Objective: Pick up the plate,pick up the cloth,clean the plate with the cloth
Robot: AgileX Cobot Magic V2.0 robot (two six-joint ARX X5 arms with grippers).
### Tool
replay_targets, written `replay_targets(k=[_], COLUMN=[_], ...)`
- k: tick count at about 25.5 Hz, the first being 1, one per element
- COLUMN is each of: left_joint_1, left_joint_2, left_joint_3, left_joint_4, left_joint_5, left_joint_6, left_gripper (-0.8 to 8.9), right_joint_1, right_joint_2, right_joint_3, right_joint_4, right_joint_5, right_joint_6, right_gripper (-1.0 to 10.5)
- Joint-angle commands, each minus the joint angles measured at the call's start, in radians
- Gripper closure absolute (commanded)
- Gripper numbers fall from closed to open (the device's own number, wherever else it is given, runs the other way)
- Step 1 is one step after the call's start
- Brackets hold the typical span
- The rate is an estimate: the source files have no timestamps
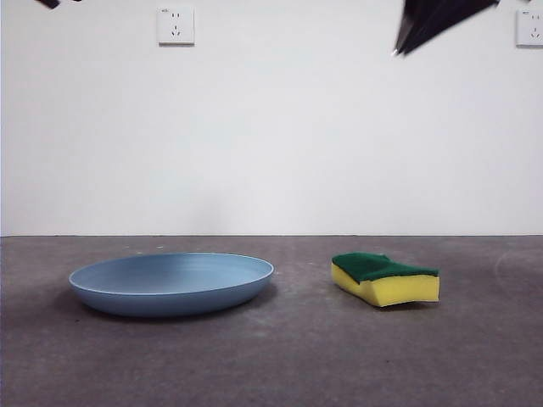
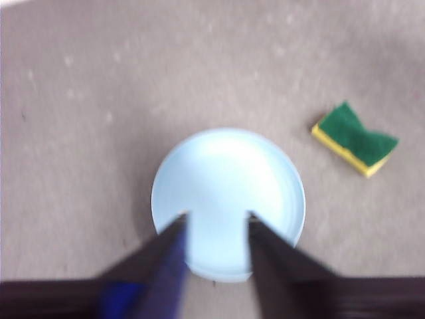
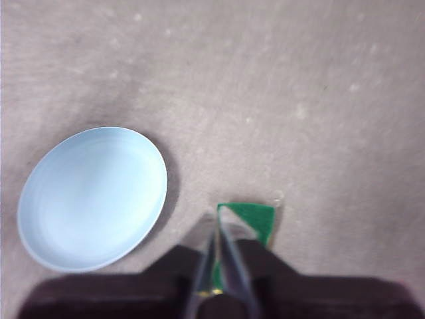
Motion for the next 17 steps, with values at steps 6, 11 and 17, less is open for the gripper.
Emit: replay_targets(k=[6, 11, 17], left_joint_1=[-0.035, -0.043, -0.044], left_joint_2=[-0.114, -0.307, -0.517], left_joint_3=[-0.028, -0.293, -0.565], left_joint_4=[0.174, 0.343, 0.46], left_joint_5=[-0.001, -0.003, 0.0], left_joint_6=[0.032, 0.038, -0.031], left_gripper=[8.22, 8.21, 8.21], right_joint_1=[0.05, 0.076, 0.081], right_joint_2=[-0.204, -0.425, -0.595], right_joint_3=[-0.07, -0.285, -0.462], right_joint_4=[0.025, 0.164, 0.152], right_joint_5=[0.01, 0.091, 0.135], right_joint_6=[-0.104, -0.091, -0.066], right_gripper=[9.6, 9.6, 9.6])
